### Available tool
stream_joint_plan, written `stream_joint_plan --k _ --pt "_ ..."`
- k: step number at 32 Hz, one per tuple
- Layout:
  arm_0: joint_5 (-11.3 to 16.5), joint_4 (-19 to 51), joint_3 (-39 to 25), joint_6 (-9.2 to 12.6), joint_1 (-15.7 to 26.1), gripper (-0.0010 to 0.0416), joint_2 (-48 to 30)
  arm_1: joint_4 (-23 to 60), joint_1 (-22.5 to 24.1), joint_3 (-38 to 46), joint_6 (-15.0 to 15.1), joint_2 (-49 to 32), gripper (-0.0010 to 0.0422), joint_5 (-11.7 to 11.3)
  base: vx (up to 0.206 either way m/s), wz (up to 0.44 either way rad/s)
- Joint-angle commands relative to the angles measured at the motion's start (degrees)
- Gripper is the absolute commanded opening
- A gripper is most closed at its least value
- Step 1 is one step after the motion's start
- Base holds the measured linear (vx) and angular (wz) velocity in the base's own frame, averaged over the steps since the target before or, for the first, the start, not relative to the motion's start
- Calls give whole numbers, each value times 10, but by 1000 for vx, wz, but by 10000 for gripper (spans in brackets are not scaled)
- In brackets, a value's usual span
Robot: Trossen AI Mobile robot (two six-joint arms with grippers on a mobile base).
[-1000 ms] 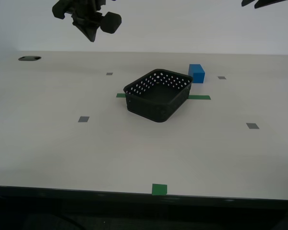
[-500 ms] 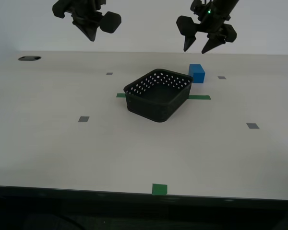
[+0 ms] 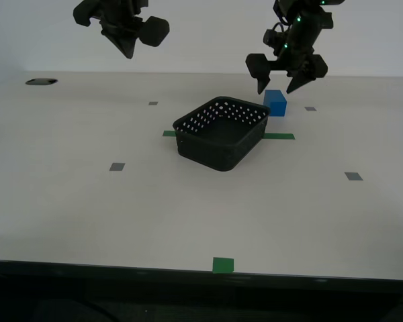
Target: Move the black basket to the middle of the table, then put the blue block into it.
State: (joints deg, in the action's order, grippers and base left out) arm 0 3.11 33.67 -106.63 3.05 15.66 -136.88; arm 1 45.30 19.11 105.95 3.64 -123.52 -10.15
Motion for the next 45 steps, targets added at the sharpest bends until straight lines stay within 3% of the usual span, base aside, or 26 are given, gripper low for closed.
stream_joint_plan --k 1,8,12,15,16,17,18,19,20,21,25,32,33,34,37,39,41,43,45 --pt "-4 -7 -2 2 0 380 -25 3 0 0 4 1 0 6 0 0" --pt "-3 -6 -2 3 0 360 -61 4 0 1 11 1 0 6 0 0" --pt "-4 -7 -2 20 0 325 -61 4 0 1 16 1 0 6 0 0" --pt "-4 -7 -2 35 0 247 -61 3 0 1 16 1 0 6 0 0" --pt "-4 -7 -2 35 0 175 -61 2 0 1 16 1 0 6 0 0" --pt "-4 -7 -2 36 0 155 -61 2 0 1 16 1 0 6 0 0" --pt "-4 -6 -2 35 0 95 -61 2 0 1 16 1 0 6 0 0" --pt "-4 -6 -2 35 0 73 -61 2 0 1 16 1 0 6 0 0" --pt "-3 -4 -2 35 0 17 -61 3 0 1 18 1 0 6 0 0" --pt "-3 -3 -2 35 0 1 -61 3 0 1 19 1 0 6 0 0" --pt "-3 -2 -2 36 0 0 -53 2 -1 1 22 1 0 5 0 0" --pt "0 25 -2 29 2 -1 48 -10 -2 0 24 1 0 -2 0 0" --pt "1 33 -2 26 2 -1 62 -14 -2 0 25 1 0 -10 0 0" --pt "7 48 -2 23 2 -1 85 -20 -3 0 26 1 0 -39 0 0" --pt "89 83 -2 23 7 -1 113 -43 -5 1 37 1 0 -117 0 0" --pt "102 95 -2 23 10 -1 117 -48 -5 1 40 1 0 -124 0 0" --pt "115 126 -2 1 28 -1 120 -56 -9 1 41 1 0 -123 0 0" --pt "123 151 -2 -16 59 -1 120 -58 -10 1 44 1 0 -124 0 0" --pt "125 169 -2 -18 92 -1 120 -62 -13 1 47 1 0 -125 0 0"
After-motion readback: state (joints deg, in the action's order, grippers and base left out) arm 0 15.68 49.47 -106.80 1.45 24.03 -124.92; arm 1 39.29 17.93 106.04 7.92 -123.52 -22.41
